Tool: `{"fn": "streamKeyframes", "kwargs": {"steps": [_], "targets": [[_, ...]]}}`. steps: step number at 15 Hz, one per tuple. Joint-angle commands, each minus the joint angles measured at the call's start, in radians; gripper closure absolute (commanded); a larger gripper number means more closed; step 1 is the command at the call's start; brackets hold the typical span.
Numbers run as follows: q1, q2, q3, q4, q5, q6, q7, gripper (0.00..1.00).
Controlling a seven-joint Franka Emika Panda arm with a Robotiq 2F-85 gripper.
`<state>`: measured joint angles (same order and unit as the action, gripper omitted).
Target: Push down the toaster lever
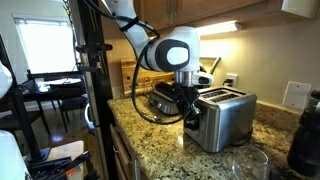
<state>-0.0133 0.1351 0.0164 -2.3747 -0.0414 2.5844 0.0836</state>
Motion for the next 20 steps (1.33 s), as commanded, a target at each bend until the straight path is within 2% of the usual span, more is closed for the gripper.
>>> {"fn": "streamKeyframes", "kwargs": {"steps": [1, 7, 12, 15, 16, 17, 20], "targets": [[-0.002, 0.071, -0.013, 0.007, 0.015, 0.014, -0.024, 0.98], [0.01, -0.034, -0.008, 0.056, 0.021, -0.155, 0.008, 0.98], [0.026, -0.197, 0.009, 0.029, 0.019, -0.287, 0.033, 0.98], [0.031, -0.293, 0.021, 0.025, 0.002, -0.378, 0.051, 0.96], [0.031, -0.32, 0.025, 0.024, -0.001, -0.404, 0.053, 0.72], [0.031, -0.34, 0.029, 0.026, -0.006, -0.43, 0.06, 0.71], [0.03, -0.387, 0.039, 0.033, 0.001, -0.493, 0.064, 0.52]]}}
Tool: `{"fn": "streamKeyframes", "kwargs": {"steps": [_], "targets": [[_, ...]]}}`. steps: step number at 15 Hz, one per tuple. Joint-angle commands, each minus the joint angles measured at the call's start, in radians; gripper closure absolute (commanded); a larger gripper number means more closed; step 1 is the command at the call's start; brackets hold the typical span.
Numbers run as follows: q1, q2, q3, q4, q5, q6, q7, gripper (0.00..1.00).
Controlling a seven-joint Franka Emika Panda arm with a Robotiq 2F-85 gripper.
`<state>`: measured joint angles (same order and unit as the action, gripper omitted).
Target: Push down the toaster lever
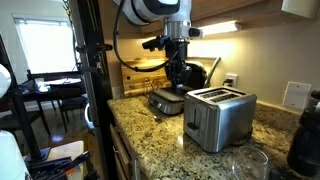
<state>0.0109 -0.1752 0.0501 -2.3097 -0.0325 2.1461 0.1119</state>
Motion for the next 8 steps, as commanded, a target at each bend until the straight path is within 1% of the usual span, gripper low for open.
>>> {"fn": "streamKeyframes", "kwargs": {"steps": [1, 7, 8], "targets": [[0.005, -0.086, 0.008, -0.031, -0.009, -0.066, 0.04, 0.46], [0.005, -0.111, 0.014, -0.029, -0.002, -0.093, 0.046, 0.07], [0.005, -0.111, 0.013, -0.029, -0.001, -0.094, 0.042, 0.02]]}}
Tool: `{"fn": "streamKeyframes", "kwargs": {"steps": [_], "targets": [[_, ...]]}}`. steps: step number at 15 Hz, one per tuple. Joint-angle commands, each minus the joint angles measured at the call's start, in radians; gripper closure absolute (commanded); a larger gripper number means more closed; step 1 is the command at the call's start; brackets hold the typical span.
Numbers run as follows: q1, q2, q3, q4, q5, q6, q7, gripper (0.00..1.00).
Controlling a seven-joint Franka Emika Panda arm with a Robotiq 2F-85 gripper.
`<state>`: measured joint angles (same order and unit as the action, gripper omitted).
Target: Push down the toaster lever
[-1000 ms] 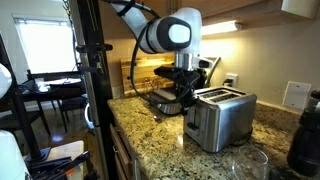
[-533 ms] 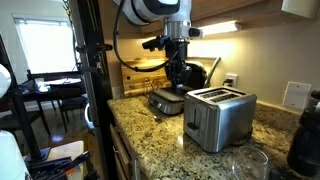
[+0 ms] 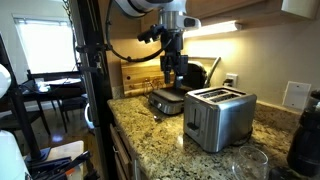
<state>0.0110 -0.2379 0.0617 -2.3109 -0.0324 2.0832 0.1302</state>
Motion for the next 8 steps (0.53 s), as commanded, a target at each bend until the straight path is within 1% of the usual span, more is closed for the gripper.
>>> {"fn": "streamKeyframes", "kwargs": {"steps": [1, 4, 5, 8], "targets": [[0.005, -0.048, 0.002, -0.028, -0.001, -0.031, 0.025, 0.0], [0.005, -0.048, 0.002, -0.027, 0.005, -0.037, 0.029, 0.0], [0.004, 0.0, -0.003, 0.001, 0.0, -0.007, 0.004, 0.0], [0.004, 0.0, -0.003, 0.001, 0.0, -0.01, 0.005, 0.0]]}}
